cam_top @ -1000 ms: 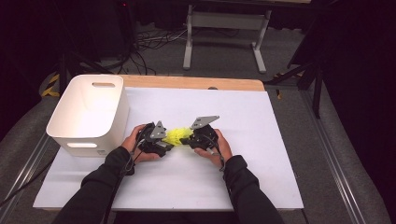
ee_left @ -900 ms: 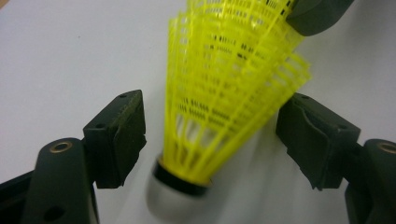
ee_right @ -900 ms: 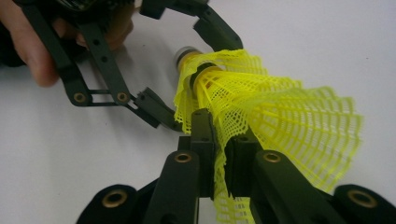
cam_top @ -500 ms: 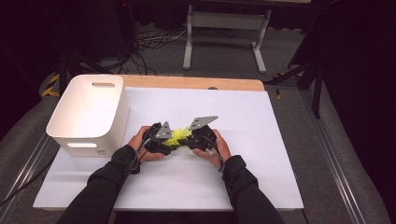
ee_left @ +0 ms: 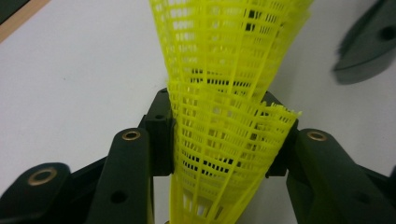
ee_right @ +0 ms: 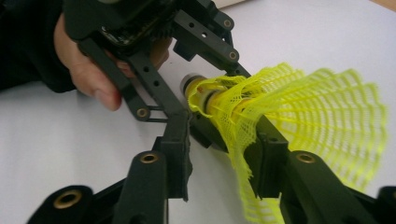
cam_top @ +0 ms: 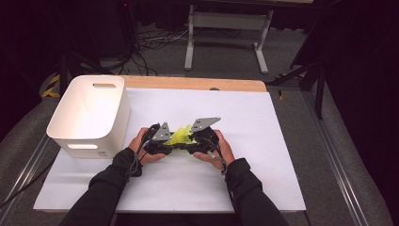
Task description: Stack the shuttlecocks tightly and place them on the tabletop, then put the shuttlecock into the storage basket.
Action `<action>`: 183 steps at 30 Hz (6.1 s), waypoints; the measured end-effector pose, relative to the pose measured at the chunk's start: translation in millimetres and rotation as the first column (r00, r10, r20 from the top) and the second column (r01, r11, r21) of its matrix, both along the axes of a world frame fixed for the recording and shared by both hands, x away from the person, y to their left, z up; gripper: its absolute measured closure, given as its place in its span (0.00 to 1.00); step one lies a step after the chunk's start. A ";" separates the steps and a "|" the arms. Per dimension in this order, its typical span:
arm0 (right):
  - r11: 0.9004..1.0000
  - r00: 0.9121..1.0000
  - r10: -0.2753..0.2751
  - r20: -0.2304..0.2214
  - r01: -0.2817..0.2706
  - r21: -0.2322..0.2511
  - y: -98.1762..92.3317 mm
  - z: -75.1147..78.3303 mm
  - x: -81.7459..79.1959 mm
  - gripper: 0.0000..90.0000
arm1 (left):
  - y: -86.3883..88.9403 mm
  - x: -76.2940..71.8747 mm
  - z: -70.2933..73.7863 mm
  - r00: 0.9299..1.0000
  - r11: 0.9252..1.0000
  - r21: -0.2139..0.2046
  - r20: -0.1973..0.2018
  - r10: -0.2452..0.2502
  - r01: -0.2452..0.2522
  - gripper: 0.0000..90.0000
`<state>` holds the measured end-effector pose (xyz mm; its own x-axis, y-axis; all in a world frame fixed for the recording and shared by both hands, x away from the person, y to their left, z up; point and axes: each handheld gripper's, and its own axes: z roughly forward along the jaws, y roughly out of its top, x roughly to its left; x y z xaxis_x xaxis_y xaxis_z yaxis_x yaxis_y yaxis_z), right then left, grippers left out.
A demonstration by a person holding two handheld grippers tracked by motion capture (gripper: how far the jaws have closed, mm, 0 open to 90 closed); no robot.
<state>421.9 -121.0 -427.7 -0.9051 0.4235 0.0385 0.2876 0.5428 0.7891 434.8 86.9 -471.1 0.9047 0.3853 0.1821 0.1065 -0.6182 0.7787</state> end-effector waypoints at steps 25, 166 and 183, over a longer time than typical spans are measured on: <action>0.999 0.998 0.040 0.048 -0.040 -0.010 16.9 52.8 -13.9 0.79 | 12.9 -12.4 15.1 0.998 0.977 -0.211 0.060 -0.002 0.015 0.61; 0.976 0.969 -0.215 0.123 0.219 -0.021 -124.9 -15.6 -58.5 0.31 | 251.4 2.5 131.1 0.937 0.911 -0.269 0.069 0.343 -0.313 0.69; 0.982 0.982 -0.178 0.065 0.181 -0.059 -117.9 -27.0 -53.4 0.32 | 221.8 53.5 123.8 0.925 0.926 0.063 -0.058 0.375 -0.372 0.69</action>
<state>368.5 -238.8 -454.7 -0.8140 0.5791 -0.0457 0.3388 0.5370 0.7726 488.3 308.7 -347.2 0.7077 0.6897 0.1530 0.3889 -0.5612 0.7307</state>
